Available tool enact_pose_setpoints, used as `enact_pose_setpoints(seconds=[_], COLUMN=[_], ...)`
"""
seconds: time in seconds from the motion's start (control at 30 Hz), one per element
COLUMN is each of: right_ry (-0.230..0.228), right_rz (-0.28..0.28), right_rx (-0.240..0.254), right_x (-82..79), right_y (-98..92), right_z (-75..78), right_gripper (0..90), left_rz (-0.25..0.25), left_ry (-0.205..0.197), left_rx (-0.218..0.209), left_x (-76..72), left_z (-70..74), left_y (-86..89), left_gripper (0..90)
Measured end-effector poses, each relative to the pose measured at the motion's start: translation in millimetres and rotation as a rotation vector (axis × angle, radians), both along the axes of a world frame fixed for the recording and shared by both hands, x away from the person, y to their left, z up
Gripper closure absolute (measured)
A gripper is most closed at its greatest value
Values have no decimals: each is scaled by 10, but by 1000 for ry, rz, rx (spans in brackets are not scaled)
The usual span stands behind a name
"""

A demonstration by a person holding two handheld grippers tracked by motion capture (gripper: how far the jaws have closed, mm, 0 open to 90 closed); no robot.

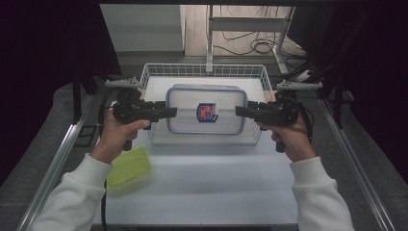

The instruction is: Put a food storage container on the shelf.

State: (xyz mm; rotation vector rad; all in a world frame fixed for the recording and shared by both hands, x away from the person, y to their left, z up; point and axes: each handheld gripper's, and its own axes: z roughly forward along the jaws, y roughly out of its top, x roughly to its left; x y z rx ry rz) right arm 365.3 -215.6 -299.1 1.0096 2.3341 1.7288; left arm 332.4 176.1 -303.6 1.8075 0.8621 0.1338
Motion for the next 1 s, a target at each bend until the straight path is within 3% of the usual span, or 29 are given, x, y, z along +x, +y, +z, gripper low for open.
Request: enact_pose_setpoints(seconds=[0.63,0.8,0.9,1.0], right_ry=[30,48,62,87], right_rz=[19,15,12,6], right_rx=[-31,-27,-34,-44], right_x=[582,718,797,861], right_y=[37,22,31,44], right_z=[199,187,145,101], right_gripper=[503,503,501,501], left_rz=[16,19,28,22], left_ry=[25,40,62,88], left_rx=[-2,-1,11,-3], left_x=[517,650,711,792], left_z=[109,87,50,-2], left_y=[9,-6,-16,0], left_gripper=[536,535,530,530])
